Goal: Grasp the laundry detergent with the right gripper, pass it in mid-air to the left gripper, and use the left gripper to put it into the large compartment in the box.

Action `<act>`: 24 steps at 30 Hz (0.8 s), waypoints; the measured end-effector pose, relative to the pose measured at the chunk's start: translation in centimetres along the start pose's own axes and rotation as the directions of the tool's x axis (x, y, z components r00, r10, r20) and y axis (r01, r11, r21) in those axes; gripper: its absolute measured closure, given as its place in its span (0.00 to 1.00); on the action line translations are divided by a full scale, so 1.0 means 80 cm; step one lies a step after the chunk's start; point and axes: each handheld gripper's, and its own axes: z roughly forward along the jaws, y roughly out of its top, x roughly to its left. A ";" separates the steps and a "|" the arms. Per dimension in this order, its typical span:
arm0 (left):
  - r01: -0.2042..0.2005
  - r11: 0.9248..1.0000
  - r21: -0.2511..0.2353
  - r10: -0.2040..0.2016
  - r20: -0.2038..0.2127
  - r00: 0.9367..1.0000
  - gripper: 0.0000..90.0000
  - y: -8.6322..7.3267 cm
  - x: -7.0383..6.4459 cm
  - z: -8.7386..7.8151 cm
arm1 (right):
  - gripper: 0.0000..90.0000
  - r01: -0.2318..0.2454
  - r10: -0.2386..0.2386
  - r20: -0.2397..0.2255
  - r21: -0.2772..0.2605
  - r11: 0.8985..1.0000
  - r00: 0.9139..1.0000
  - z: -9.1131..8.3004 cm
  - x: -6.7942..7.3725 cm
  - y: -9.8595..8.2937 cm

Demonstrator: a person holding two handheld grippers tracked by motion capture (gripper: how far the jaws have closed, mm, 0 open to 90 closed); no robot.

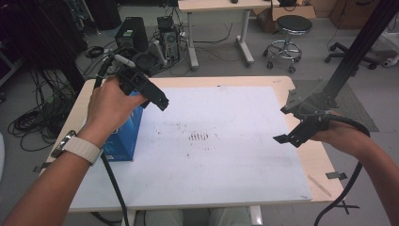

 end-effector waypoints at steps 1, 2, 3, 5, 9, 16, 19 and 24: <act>-0.008 1.000 0.000 0.008 0.000 1.000 0.06 0.002 -0.002 0.001 | 0.04 0.000 0.000 -0.001 0.001 1.000 1.000 0.001 0.000 0.000; -0.019 1.000 0.001 0.019 0.001 1.000 0.06 0.005 -0.005 0.003 | 0.04 -0.001 0.001 -0.003 0.002 1.000 1.000 0.001 0.000 0.000; -0.031 1.000 0.006 0.031 0.004 1.000 0.06 0.008 -0.007 0.005 | 0.04 -0.002 0.002 -0.004 0.003 1.000 1.000 0.002 -0.001 0.000; -0.051 0.999 0.007 0.051 0.009 0.999 0.06 0.013 -0.011 0.008 | 0.04 0.000 0.000 -0.005 0.007 1.000 1.000 0.003 -0.001 0.001; -0.093 0.996 0.006 0.093 0.024 0.995 0.06 0.024 -0.016 0.015 | 0.04 0.000 0.000 -0.008 0.010 1.000 1.000 0.006 -0.002 0.003; -0.159 0.987 0.017 0.158 0.049 0.986 0.06 0.048 -0.014 0.035 | 0.04 -0.002 0.002 -0.017 0.021 1.000 1.000 0.012 -0.002 0.006; -0.186 0.982 0.022 0.185 0.052 0.981 0.06 0.057 -0.013 0.044 | 0.04 0.000 0.001 -0.019 0.026 1.000 1.000 0.014 -0.003 0.008; -0.231 0.973 0.022 0.230 0.057 0.972 0.06 0.065 -0.012 0.056 | 0.04 -0.006 0.007 -0.018 0.033 0.999 1.000 0.014 -0.005 0.008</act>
